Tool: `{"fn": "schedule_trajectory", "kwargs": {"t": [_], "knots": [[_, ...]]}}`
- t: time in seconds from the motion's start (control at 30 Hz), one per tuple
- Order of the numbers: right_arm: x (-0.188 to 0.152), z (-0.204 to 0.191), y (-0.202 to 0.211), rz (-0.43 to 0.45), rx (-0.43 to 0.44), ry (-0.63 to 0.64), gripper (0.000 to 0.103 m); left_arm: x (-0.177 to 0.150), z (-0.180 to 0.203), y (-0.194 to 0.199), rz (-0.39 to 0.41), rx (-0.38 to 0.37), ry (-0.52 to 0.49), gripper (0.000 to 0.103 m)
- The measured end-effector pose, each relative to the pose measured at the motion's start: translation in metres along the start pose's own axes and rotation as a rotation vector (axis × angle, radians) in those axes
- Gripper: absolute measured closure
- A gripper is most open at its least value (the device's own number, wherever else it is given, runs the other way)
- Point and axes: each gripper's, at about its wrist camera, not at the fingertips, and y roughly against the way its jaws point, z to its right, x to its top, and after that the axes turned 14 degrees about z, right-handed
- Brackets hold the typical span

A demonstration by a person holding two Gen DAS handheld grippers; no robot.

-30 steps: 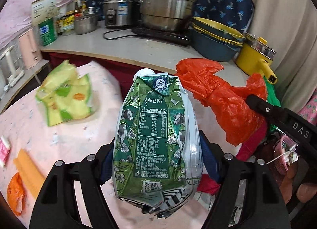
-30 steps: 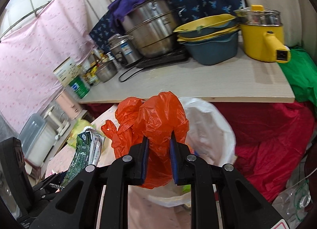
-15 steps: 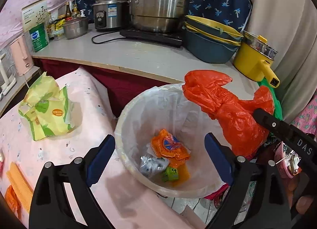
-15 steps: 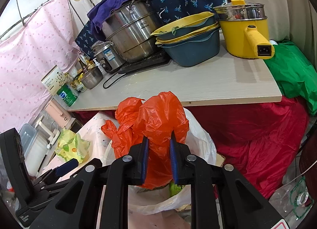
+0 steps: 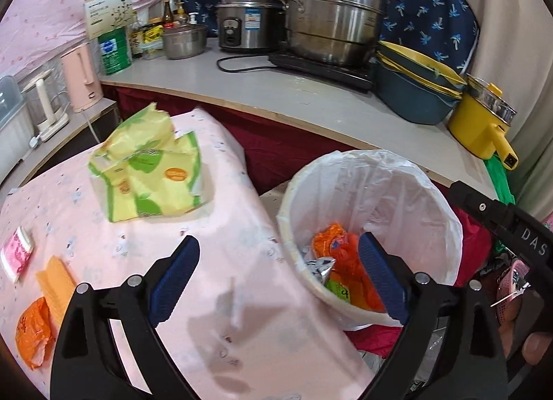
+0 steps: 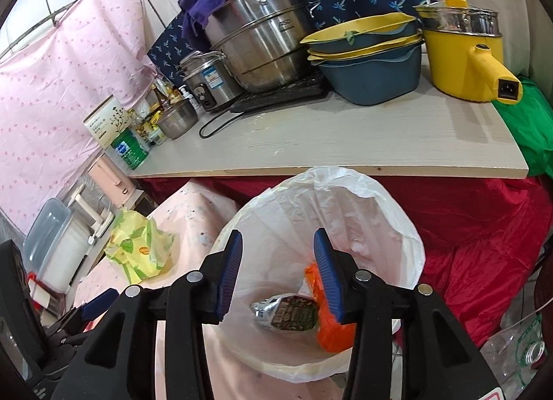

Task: Collect trash
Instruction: 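Move both open tools back over the remaining trash on the table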

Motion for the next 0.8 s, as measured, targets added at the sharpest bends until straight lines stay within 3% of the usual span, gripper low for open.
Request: {"fn": "schedule_trajectory", "kwargs": {"t": [0.8], "knots": [[-0.041, -0.124, 0.005, -0.087, 0.185, 0.149, 0.061, -0.027, -0.126, 0.077, 0.046, 0.206, 0.103, 0.013]]}}
